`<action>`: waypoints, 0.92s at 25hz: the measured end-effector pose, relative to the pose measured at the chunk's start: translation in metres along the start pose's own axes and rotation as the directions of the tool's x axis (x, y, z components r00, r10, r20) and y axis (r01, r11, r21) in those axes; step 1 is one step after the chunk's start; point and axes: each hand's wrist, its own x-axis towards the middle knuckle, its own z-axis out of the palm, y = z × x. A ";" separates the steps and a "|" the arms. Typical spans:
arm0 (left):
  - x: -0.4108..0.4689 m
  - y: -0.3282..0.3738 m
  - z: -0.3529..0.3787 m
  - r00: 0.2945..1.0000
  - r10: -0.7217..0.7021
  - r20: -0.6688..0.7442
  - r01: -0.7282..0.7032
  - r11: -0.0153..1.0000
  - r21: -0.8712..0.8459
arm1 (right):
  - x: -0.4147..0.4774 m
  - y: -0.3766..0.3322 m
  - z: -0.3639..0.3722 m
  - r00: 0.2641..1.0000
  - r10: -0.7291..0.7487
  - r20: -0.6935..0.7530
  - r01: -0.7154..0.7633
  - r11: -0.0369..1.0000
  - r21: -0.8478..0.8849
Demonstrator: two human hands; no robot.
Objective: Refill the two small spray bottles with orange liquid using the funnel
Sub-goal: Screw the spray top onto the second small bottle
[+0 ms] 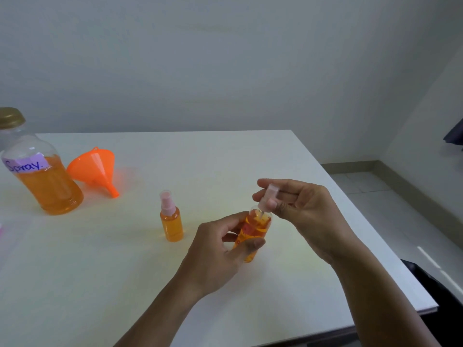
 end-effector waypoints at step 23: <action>-0.007 0.017 -0.004 0.975 0.111 -0.194 -0.085 0.987 0.136 | 0.005 -0.001 0.022 0.993 0.035 -0.115 -0.005 0.969 0.248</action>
